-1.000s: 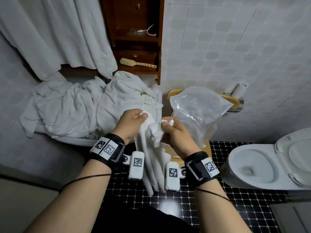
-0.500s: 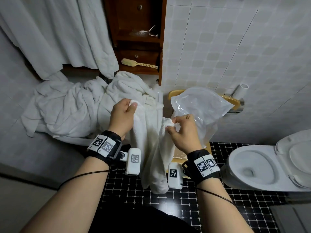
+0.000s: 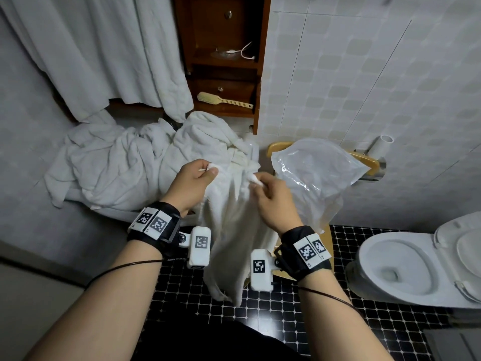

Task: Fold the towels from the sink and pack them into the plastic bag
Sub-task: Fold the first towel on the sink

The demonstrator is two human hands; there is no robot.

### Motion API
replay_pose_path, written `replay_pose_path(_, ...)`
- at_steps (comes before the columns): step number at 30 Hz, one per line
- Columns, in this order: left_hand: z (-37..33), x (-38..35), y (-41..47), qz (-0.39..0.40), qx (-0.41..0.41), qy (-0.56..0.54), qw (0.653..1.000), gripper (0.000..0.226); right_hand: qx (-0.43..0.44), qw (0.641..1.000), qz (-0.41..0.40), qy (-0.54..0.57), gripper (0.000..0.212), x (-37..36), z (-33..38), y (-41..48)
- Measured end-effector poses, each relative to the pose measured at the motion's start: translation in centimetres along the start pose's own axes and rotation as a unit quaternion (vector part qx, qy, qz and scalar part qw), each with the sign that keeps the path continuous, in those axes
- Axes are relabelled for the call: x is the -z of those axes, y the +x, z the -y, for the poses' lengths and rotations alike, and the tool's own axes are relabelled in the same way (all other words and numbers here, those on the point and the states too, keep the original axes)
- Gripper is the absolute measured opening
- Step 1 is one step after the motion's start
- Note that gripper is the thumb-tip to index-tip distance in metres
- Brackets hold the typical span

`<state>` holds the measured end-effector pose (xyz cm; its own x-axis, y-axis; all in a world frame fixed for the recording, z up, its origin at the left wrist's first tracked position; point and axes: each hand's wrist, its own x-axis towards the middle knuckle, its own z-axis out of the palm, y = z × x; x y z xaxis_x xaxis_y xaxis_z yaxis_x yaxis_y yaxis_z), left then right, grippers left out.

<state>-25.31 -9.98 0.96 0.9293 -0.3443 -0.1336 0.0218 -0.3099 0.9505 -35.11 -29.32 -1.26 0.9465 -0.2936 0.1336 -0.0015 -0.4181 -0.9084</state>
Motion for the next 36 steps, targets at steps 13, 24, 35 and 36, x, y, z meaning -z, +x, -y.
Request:
replay_pose_path(13,-1.6,-1.7,-1.8,0.149,0.037,-0.128,0.980,0.018,-0.053,0.987,-0.045,0.142,0.013,-1.0,1.3,-0.2)
replay_pose_path(24,-1.6,-3.0,-2.3,0.178,-0.012,-0.125,0.976,0.032,-0.034,0.991,-0.089,0.097,0.016,-1.1,1.5,-1.3)
replay_pose_path(35,-1.9,-2.5,-2.6,0.206,-0.098,-0.025,0.973,0.015,-0.074,0.977,0.155,-0.123,0.043,0.7,0.7,-1.8)
replay_pose_path(36,-2.1,-2.3,-2.6,0.206,-0.108,-0.014,0.973,0.014,-0.076,0.971,0.179,-0.137,0.048,0.6,0.8,-2.0)
